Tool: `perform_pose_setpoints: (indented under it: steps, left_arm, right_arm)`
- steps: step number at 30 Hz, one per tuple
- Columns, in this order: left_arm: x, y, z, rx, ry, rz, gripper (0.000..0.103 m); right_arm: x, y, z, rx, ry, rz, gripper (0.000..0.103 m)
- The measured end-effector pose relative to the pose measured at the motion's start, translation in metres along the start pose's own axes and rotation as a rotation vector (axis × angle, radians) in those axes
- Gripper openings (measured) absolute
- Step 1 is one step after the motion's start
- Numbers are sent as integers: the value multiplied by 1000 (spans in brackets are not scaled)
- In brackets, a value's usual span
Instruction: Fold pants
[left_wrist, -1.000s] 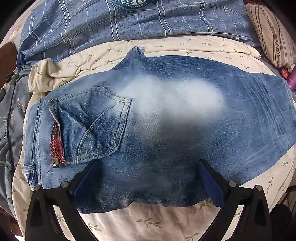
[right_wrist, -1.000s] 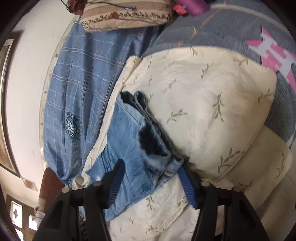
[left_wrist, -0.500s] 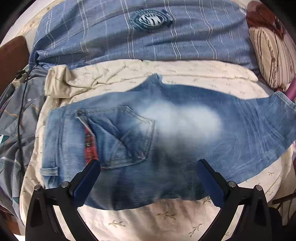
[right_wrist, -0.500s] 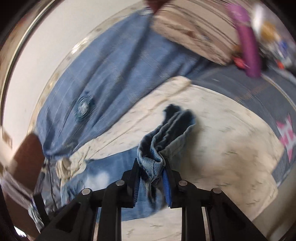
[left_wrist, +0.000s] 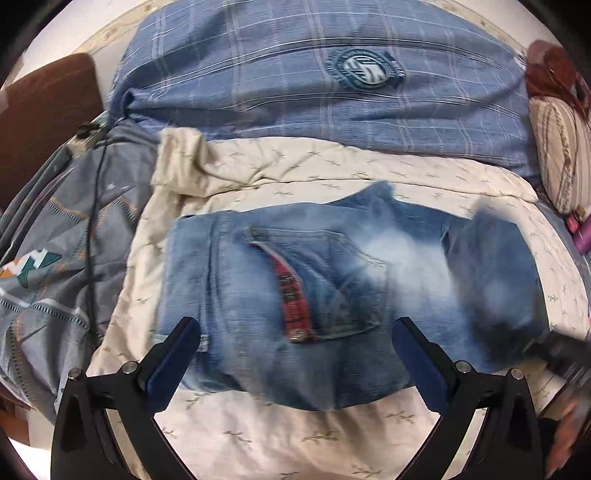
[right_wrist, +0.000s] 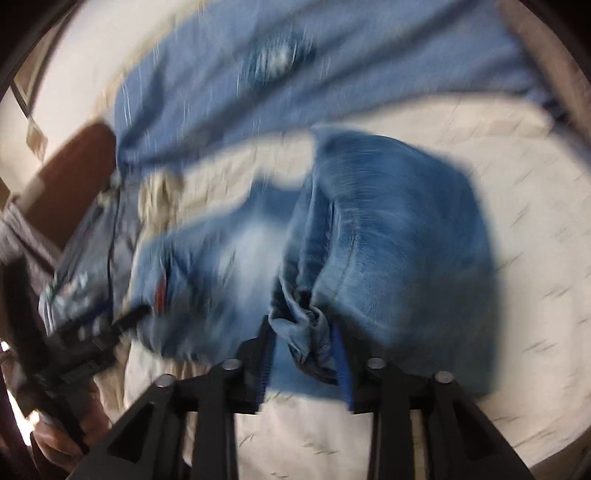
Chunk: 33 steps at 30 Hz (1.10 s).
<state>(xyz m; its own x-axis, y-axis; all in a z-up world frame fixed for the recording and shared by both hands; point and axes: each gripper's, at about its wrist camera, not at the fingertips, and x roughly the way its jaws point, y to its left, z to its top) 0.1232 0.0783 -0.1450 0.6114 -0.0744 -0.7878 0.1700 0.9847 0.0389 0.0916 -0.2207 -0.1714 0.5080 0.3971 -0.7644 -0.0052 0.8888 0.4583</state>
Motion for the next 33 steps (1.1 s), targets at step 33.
perform_pose_setpoints:
  steps: [33]
  left_arm:
    - [130,-179,72,163,205,-34,103]
  right_arm:
    - [-45,-64,-32,-67,-205,-51,53]
